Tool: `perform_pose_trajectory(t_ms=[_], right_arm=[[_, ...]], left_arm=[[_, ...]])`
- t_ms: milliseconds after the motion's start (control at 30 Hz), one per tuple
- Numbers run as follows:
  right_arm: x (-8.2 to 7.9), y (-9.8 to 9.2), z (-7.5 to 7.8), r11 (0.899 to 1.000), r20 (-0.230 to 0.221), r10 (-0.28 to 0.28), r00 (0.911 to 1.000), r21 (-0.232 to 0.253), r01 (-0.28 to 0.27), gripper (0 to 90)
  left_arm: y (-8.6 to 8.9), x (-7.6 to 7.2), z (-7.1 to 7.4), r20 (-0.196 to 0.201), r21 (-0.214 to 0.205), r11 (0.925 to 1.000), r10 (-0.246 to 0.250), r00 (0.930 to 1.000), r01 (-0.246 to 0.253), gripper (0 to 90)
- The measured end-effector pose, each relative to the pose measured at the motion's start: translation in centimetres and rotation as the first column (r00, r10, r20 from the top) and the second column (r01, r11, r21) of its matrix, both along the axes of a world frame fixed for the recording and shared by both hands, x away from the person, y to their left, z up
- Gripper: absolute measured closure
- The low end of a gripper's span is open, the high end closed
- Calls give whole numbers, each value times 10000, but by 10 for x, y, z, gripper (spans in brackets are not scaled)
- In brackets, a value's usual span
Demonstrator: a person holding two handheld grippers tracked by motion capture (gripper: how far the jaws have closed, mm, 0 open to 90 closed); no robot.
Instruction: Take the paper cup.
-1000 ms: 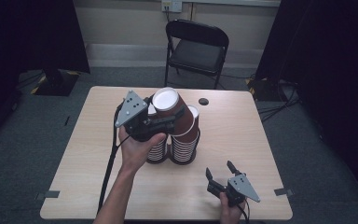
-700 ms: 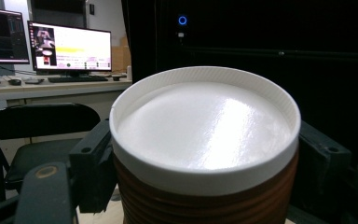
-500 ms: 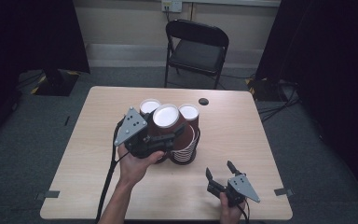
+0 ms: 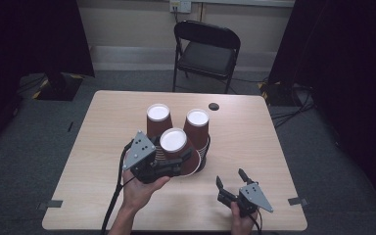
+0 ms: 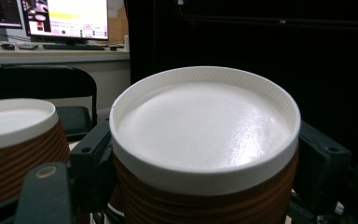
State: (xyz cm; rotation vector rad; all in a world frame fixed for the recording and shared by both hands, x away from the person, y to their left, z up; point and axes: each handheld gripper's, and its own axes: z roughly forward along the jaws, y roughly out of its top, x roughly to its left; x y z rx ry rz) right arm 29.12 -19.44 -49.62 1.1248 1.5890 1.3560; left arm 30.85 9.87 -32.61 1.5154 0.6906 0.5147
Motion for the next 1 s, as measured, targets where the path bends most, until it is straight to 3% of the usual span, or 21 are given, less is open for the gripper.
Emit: perform_pose_trajectory(t_ms=[133, 233, 267, 300, 367, 467, 500, 633, 733, 833, 1000], right_arm=[[0, 0, 0, 10000, -15, 19, 10000, -23, -19, 158], [1, 0, 0, 9997, -88, 235, 9997, -63, -236, 158], [1, 0, 0, 9997, -88, 235, 9997, -63, -236, 158], [1, 1, 0, 9992, -71, 407, 9991, -58, -408, 158], [1, 1, 0, 9985, -70, 548, 9985, -57, -549, 158], [0, 1, 0, 9989, 42, 476, 9989, -61, -475, 158], [-1, 2, 0, 9979, 44, 644, 9979, -80, -644, 158], [-1, 5, 1, 9933, -221, 1095, 9937, -355, -1102, 164], [-2, 8, 1, 9838, -271, 1767, 9839, -273, -1774, 192], [-2, 14, 1, 9793, -401, 1928, 9804, -556, -1949, 218], [-4, 17, 1, 9722, -450, 2242, 9735, -594, -2266, 258]], left_arm=[[2, 3, -10, -306, -137, 9999, 48, 9995, -52, 219], [7, 8, -23, -896, -414, 9991, -85, 9959, 48, 219], [7, 8, -23, -896, -414, 9991, -85, 9959, 48, 219], [9, 12, -30, -1258, -675, 9976, -248, 9917, 164, 219], [12, 14, -37, -1448, -584, 9983, -117, 9894, 32, 219], [16, 17, -43, -1677, -768, 9970, -107, 9858, -22, 219], [19, 18, -49, -1903, -1040, 9946, -138, 9816, -62, 219], [25, 21, -59, -2388, -1338, 9910, -257, 9707, -67, 219], [26, 22, -64, -2506, -1354, 9908, -269, 9677, -76, 219], [28, 23, -73, -2696, -1592, 9872, -364, 9623, -72, 219], [28, 22, -87, -2934, -1655, 9862, -390, 9552, -105, 219]])
